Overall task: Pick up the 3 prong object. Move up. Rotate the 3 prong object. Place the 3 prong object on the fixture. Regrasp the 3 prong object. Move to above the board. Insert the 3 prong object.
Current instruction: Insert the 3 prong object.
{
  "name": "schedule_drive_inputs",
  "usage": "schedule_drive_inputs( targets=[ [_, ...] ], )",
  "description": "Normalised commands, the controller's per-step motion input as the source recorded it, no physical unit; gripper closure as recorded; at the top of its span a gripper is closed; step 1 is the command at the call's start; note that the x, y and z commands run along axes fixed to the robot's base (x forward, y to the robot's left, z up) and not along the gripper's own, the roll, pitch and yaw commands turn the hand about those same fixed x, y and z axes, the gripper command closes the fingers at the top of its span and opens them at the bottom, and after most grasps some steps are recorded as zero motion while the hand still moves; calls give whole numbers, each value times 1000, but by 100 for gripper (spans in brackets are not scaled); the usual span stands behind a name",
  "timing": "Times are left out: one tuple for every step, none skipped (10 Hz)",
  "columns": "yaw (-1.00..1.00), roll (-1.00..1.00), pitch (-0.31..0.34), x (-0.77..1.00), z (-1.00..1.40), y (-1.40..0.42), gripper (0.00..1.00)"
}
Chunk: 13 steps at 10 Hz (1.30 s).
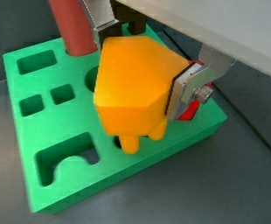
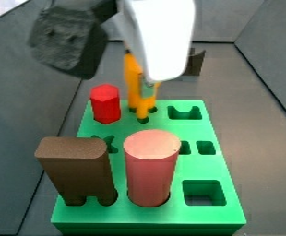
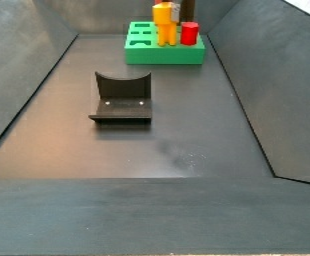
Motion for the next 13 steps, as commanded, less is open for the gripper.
schedule_drive_inputs(
  targets=[
    [357,-169,-170,-283,66,0,100],
    [237,-216,-193,-180,129,-126,100],
    [126,-293,-153,0,126,-100,100],
    [69,-317,-89,123,74,-20,100],
    [11,-319,-27,209,49,0,100],
    [0,-277,0,243,0,0,100],
    [0,-100,109,289,0,0,100],
    [-9,94,253,269,0,0,100],
    [-86,196,326,251,-20,0,100],
    [-103,101,243,166,-11,0,100],
    [-63,0,143,0,0,0,100],
    [-114,-50,63,0,-209,0,100],
    [-197,-89,59,-66,-254,0,100]
  ],
)
